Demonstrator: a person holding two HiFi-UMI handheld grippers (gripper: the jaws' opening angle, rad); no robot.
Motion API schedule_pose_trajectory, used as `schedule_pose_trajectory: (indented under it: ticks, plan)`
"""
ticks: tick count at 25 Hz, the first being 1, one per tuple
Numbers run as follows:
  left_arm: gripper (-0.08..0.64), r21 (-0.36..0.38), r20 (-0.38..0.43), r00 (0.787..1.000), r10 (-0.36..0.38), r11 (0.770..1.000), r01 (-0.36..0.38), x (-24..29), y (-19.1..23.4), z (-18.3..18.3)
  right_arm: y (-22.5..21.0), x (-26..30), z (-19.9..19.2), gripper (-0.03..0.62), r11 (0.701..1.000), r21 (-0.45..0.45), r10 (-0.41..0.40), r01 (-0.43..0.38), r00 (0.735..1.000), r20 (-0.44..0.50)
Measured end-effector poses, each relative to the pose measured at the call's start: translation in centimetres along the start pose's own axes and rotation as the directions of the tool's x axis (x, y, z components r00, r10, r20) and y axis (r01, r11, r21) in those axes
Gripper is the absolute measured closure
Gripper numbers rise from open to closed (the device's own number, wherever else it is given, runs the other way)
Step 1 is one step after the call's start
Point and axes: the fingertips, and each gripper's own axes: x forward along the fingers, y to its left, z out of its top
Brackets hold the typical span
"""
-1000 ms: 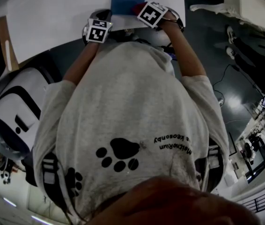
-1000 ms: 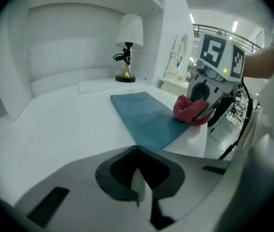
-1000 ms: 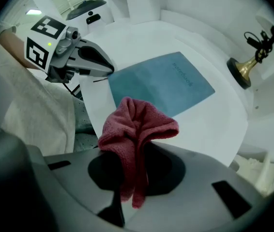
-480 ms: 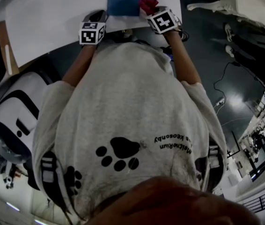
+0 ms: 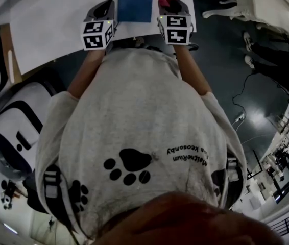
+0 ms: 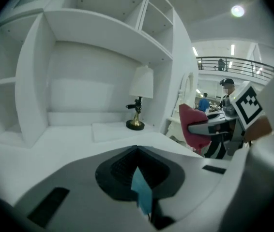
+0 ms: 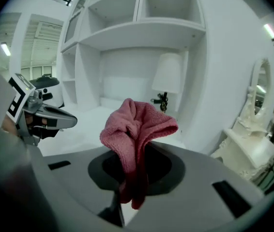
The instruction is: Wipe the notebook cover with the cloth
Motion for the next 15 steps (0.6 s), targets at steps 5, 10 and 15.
schedule_pose_trajectory:
  ticks: [5, 10, 15]
  plan:
    - [0.549, 0.104, 0.160, 0.987, 0.000, 0.994, -0.017, -1.6, -1.9, 6.7, -1.3, -2.7, 6.0, 0.522, 0.996, 0.030, -0.091, 0.087, 0.971, 0.221]
    - [0.549, 0.164, 0.319, 0.948, -0.013, 0.986, -0.041, -4.3, -3.7, 13.0, -1.5, -6.2, 10.9, 0.522, 0.990, 0.051, -0.140, 0.131, 0.914, 0.380]
    - [0.549, 0.194, 0.435, 0.899, -0.042, 0.980, -0.048, -7.2, -6.0, 17.1, -0.4, -10.2, 14.8, 0.522, 0.984, -0.006, -0.150, 0.180, 0.840, 0.521]
